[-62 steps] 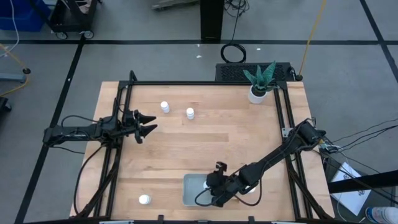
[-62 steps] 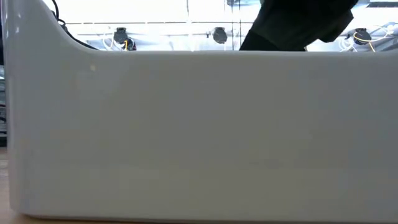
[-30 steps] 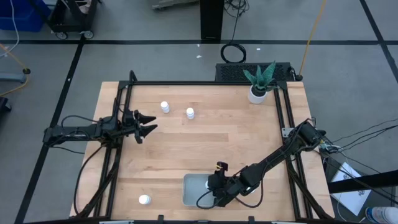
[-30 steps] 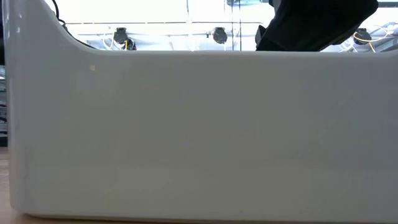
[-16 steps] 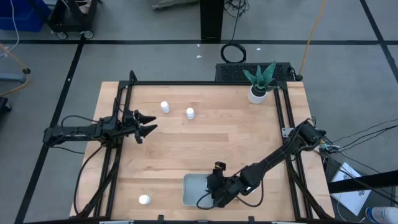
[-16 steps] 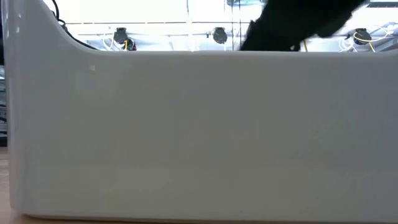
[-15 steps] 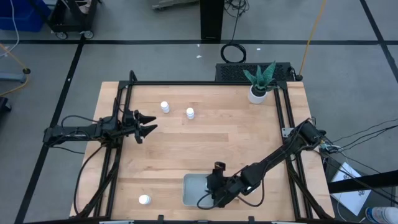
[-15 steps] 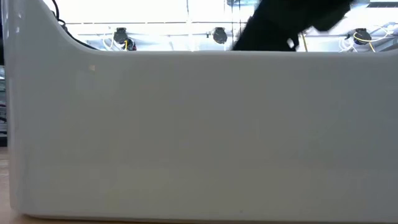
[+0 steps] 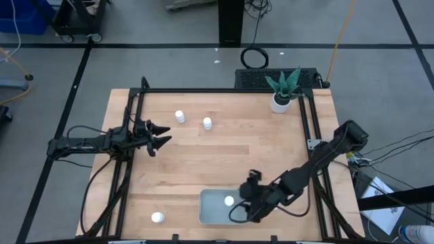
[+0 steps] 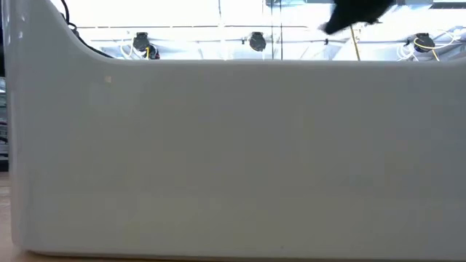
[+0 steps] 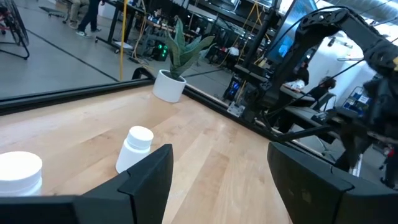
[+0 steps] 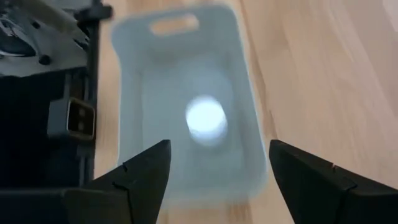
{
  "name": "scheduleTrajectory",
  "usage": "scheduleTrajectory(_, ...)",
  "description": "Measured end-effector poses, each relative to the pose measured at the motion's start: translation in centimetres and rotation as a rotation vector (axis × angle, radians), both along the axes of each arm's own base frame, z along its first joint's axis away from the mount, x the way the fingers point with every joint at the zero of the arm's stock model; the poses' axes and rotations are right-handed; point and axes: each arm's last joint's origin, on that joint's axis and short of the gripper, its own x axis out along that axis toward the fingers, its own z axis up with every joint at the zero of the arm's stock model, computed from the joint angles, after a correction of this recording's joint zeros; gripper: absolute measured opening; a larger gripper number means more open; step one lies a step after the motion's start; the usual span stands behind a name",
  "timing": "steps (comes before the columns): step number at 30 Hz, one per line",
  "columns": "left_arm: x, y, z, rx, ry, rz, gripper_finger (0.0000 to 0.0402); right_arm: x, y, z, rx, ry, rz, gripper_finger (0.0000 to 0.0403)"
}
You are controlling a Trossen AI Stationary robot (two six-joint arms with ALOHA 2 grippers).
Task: Pick and place pill bottles into a basket
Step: Put the white pill bottle into the gray bin
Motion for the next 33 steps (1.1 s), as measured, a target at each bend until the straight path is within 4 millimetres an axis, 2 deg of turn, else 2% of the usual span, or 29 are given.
scheduleTrajectory(4, 0.0, 0.0, -0.1, 0.0, 0.007, 0.001, 0.0269, -2.2, -0.1, 0.6, 0.047, 0.095, -0.106, 0.0267)
scheduleTrajectory(11, 0.0, 0.0, -0.1, -0.001, 0.007, 0.0, 0.0269, -4.7, 0.2, 0.0, 0.084, 0.259, -0.282, 0.0267)
scheduleTrajectory(14, 0.0, 0.0, -0.1, -0.001, 0.008, 0.001, 0.0269, -5.4, 0.5, -0.3, 0.108, 0.318, -0.325, 0.0267)
scheduleTrajectory(25, 0.0, 0.0, -0.1, -0.001, 0.009, 0.001, 0.0269, -7.0, 1.9, -1.1, 0.141, 0.365, -0.408, 0.0267)
scheduleTrajectory(33, 0.0, 0.0, -0.1, -0.003, 0.008, 0.001, 0.0269, -7.8, 1.7, -3.7, 0.189, 0.462, -0.452, 0.0267)
